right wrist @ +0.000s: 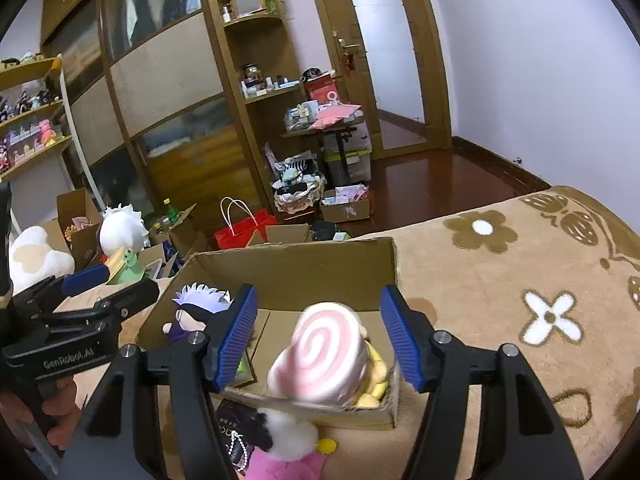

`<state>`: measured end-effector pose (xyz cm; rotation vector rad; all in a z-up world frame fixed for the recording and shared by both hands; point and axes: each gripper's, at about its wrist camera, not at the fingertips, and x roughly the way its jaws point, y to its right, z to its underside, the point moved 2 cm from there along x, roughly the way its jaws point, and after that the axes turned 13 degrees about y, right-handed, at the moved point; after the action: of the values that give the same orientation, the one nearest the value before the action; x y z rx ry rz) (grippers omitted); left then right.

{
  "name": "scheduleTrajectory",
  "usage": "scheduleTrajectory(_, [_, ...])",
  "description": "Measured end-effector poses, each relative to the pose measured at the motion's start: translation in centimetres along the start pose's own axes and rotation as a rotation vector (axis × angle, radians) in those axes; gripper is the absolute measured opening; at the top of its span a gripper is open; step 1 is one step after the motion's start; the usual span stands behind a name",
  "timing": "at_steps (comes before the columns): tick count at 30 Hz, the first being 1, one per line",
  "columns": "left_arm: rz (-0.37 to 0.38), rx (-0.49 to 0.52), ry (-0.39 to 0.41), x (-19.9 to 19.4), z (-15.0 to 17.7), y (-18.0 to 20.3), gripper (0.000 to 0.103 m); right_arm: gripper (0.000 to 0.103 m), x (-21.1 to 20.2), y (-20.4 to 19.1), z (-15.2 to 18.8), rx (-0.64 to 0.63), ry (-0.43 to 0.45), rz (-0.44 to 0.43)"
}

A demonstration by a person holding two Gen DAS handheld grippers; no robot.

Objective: Organize soft objects
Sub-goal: 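Release the doll into the box with the left tool while the right tool releases the swirl cushion inside, then move both tools back toward the pink plush keychain and black Face box beside the box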

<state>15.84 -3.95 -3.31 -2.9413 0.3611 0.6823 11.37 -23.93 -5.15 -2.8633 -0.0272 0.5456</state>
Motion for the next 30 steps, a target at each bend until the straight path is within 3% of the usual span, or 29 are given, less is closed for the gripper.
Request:
scheduleTrajectory(11, [0.006, -0.015, -0.035, -2.3, 0.8, -0.4, 0.098, 0.100, -2.1, 1.6, 0.1, 0.082, -0.051, 0.046])
scheduleTrajectory(30, [0.020, 0.024, -0.237, -3.0, 4.6, 0.6, 0.099, 0.103, -3.9, 1.3, 3.6, 0.113, -0.195, 0.049])
